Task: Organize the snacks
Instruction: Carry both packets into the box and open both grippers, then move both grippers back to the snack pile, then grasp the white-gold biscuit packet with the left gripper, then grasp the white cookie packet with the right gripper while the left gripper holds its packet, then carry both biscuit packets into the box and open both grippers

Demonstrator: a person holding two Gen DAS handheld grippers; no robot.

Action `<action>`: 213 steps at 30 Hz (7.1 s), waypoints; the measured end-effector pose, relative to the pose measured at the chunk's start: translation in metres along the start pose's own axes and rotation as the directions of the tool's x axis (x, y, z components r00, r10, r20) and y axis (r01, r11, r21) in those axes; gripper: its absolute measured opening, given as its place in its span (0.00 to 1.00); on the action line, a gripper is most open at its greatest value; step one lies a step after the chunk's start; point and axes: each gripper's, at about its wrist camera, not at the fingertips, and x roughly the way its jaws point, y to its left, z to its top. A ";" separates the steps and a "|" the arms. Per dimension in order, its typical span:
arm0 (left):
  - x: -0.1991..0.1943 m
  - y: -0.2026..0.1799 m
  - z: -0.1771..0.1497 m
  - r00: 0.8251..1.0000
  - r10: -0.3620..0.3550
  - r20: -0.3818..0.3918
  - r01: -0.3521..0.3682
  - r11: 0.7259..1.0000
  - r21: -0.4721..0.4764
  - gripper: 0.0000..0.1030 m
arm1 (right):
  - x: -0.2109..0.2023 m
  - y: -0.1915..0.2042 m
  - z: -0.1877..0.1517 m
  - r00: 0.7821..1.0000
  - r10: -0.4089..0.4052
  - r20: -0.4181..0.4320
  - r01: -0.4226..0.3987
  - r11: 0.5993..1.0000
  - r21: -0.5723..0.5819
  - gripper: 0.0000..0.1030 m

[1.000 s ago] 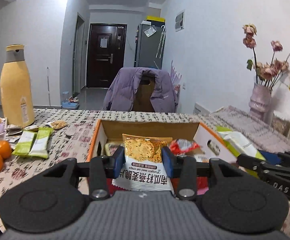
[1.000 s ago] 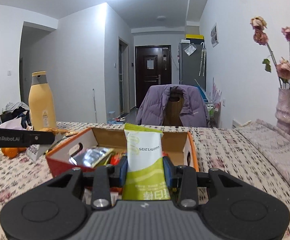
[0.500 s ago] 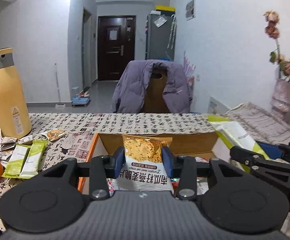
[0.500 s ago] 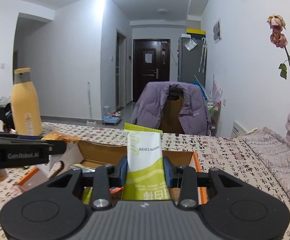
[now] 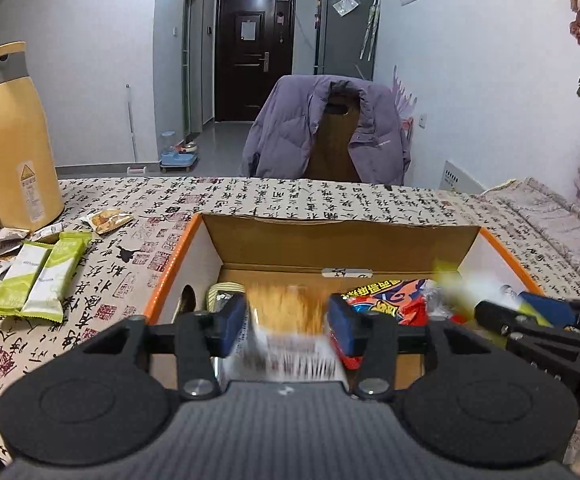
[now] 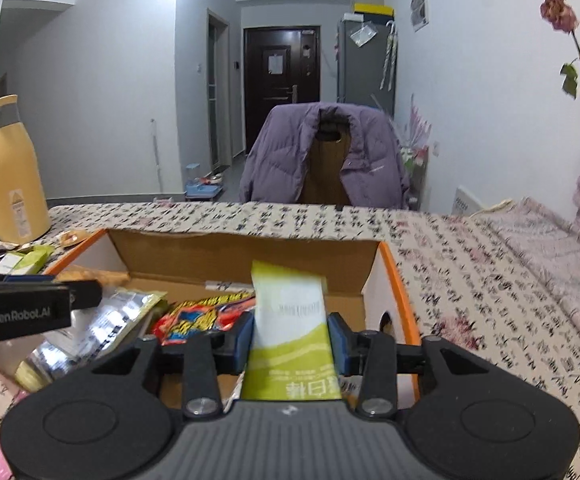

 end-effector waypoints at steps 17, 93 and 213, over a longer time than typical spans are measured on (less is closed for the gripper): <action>-0.051 0.029 -0.016 0.993 -0.054 0.102 0.063 0.994 -0.086 1.00 | -0.061 -0.003 -0.023 0.996 0.046 0.073 -0.046 0.999 -0.001 1.00; -0.172 -0.005 -0.173 0.977 -0.211 -0.015 0.211 0.964 0.162 0.43 | -0.168 -0.005 -0.165 0.999 0.045 0.012 -0.045 0.998 -0.041 1.00; -0.031 0.008 -0.039 0.980 -0.021 0.200 0.020 1.000 0.007 0.88 | -0.029 -0.005 -0.030 0.992 0.013 0.129 -0.021 0.998 0.067 0.78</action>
